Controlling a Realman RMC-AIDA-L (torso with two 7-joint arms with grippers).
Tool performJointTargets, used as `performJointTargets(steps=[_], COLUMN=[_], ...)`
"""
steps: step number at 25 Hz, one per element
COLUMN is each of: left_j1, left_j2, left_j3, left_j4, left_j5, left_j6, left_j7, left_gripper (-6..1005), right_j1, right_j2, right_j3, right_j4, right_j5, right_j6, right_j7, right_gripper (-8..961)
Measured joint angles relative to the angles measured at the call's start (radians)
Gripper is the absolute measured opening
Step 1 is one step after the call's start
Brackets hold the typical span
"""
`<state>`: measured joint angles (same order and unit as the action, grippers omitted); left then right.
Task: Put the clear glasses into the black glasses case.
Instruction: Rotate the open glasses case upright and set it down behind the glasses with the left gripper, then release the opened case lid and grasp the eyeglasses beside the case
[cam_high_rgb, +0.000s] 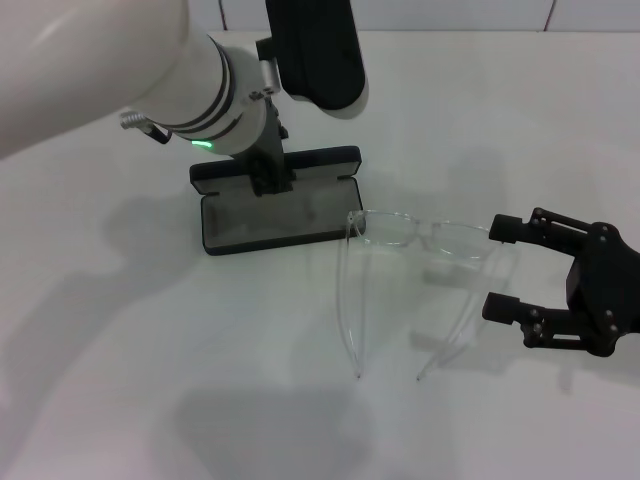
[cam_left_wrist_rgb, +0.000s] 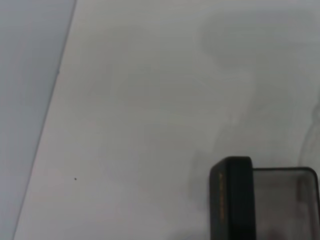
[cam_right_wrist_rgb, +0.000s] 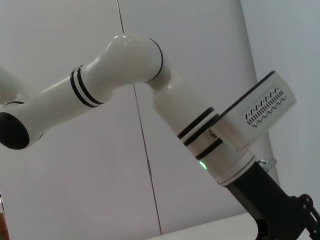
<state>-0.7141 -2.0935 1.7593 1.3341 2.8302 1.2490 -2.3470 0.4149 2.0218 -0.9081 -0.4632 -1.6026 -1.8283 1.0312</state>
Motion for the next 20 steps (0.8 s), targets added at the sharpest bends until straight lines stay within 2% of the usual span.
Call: performJointTargets(steps=[3,6,10,14,16,18,20], left_j1=[0.007,0.018,0.072,0.17,0.236,0.3,0.374], left_j2=[0.0,0.003,0.004,0.004,0.006,0.007,0.006], left_j3=[-0.031,-0.081,-0.212,-0.374,-0.451,-0.5,-0.523], left_j4=[0.017,0.047,0.112,0.151,0.139,0.109,0.064], left_j5=[-0.028,-0.129,-0.308,-0.57,-0.759,-0.941,-1.13], left_j6=[-0.007,-0.005,0.001,-0.025,-0.025,-0.014,-0.002], left_j7=[-0.001,0.025,0.119,0.242,0.34,0.459,0.613], left_gripper=[383,424,515,589,617,646,667], right_j1=[0.0,0.001,0.0,-0.006,-0.007,-0.005,0.005], right_j2=[-0.001,-0.002,-0.005,-0.006,-0.007,-0.009,-0.021], right_j3=[0.0,0.0,0.0,0.015,0.056,0.125,0.171], right_j4=[0.0,0.0,0.0,0.0,-0.001,-0.012,-0.043], right_j5=[0.005,0.009,0.012,0.032,0.037,0.037,0.035], right_j6=[0.002,0.003,0.002,0.002,0.003,0.003,0.008], right_j7=[-0.002,-0.003,-0.003,0.005,0.032,0.092,0.181], right_gripper=[828,828,828,828,828,827,827])
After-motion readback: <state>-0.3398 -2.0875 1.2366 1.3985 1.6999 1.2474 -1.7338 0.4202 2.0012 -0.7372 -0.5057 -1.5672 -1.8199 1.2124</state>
